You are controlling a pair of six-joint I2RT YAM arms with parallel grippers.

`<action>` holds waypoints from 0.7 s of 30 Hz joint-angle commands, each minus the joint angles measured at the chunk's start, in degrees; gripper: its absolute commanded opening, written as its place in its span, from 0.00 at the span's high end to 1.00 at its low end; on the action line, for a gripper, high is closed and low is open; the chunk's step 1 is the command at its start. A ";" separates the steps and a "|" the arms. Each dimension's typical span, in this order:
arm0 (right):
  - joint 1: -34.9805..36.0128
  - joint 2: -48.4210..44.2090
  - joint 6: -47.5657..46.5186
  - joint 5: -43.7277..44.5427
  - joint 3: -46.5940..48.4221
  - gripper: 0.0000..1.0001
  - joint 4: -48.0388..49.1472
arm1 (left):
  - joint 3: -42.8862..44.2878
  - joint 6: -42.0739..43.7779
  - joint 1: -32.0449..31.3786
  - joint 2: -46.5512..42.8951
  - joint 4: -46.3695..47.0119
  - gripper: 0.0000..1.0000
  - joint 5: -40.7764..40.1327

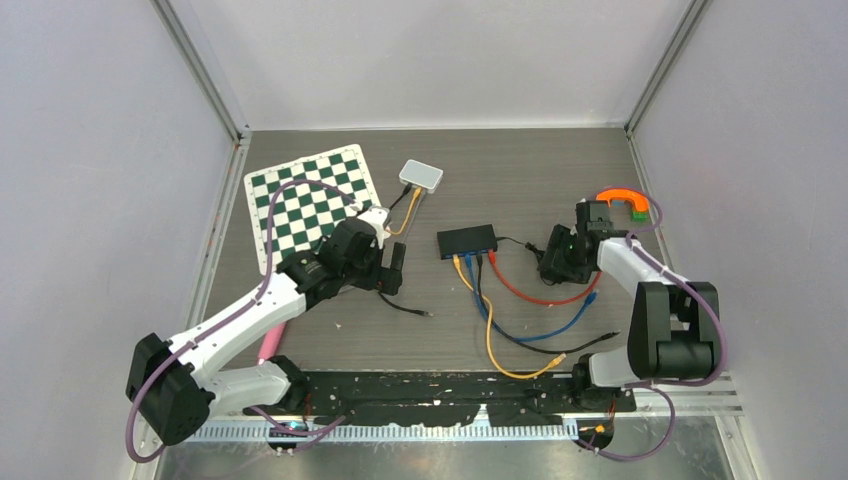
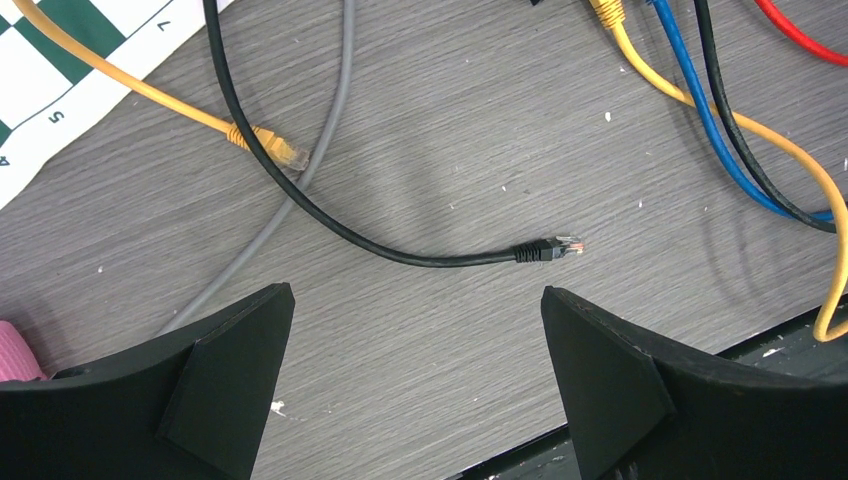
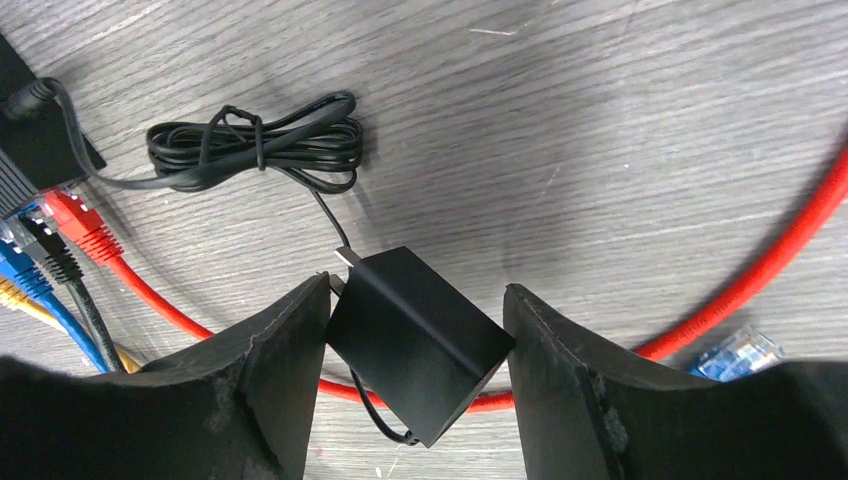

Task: Pull the plug from the switch port
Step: Move the power at the center of the board.

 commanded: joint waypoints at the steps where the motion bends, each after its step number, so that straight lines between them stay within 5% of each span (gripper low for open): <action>1: 0.24 -5.17 -0.91 2.62 1.02 0.34 -0.15 | 2.94 -0.44 0.29 -0.26 1.89 0.01 1.33; 21: 0.29 -11.44 -2.44 1.75 0.21 0.29 -0.63 | 1.46 -0.96 0.28 -2.14 1.53 0.01 0.72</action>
